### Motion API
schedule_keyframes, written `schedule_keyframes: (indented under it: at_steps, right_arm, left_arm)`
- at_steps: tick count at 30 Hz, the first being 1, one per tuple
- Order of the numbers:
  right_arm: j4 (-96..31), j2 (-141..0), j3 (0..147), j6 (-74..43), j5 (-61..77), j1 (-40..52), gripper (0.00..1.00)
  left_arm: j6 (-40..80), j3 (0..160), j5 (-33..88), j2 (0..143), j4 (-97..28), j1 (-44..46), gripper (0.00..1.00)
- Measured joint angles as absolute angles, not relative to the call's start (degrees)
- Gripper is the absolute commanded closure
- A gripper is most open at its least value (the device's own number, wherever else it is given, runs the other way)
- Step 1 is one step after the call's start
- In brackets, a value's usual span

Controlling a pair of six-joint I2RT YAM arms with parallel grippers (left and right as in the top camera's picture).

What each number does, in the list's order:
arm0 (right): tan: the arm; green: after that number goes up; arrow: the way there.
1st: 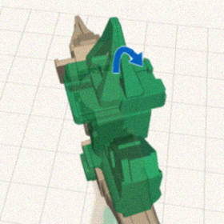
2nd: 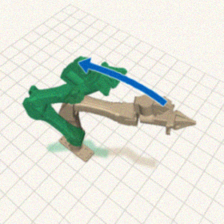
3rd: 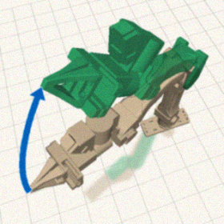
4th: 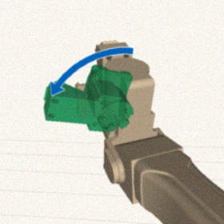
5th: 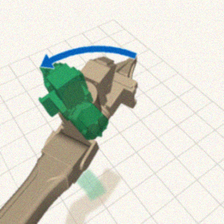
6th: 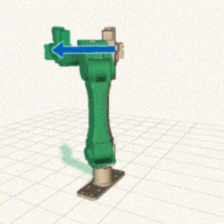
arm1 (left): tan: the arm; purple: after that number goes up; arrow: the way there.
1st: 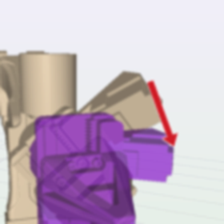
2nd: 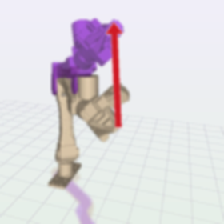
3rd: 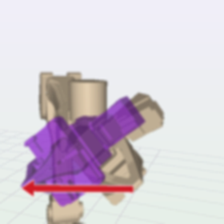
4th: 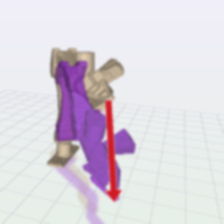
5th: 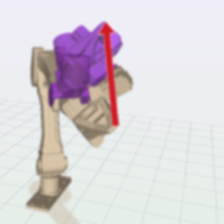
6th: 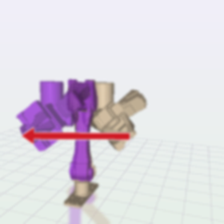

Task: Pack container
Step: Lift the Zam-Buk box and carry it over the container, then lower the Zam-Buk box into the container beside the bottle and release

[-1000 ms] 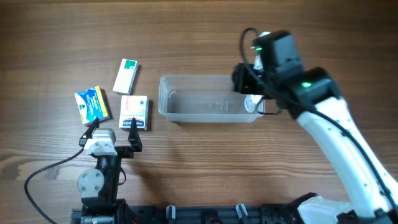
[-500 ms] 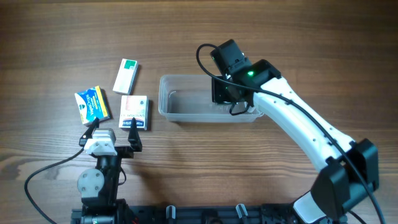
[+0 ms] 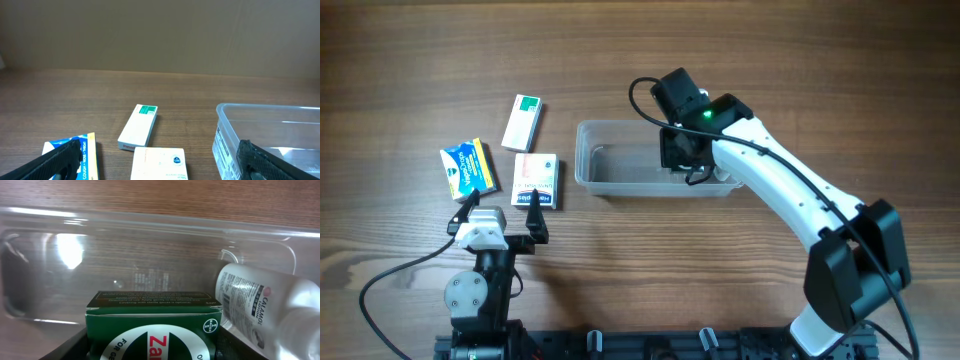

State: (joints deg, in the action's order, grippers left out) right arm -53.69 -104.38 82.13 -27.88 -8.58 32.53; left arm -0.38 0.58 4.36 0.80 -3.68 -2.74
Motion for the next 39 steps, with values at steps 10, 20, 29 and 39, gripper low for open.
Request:
schedule_keyframes:
  at_steps: [10, 20, 29, 39]
  right_arm:
    - [-55.51, -104.95, 82.13, -27.88, -10.31, 32.32, 0.53]
    - [-56.8, -104.95, 82.13, -27.88, -10.61, 31.29, 0.53]
    - [-55.66, -104.97, 81.69, -27.88, -11.49, 31.29, 0.53]
    - [-53.93, -104.97, 80.34, -27.88, -12.29, 30.04, 0.52]
  left_arm:
    - [-0.38, 0.58, 4.36, 0.8, -3.68, -2.74, 0.0]
    - [-0.38, 0.58, 4.36, 0.8, -3.68, -2.74, 0.0]
    - [-0.38, 0.58, 4.36, 0.8, -3.7, -2.74, 0.0]
    - [-0.38, 0.58, 4.38, 0.8, -3.68, -2.74, 0.0]
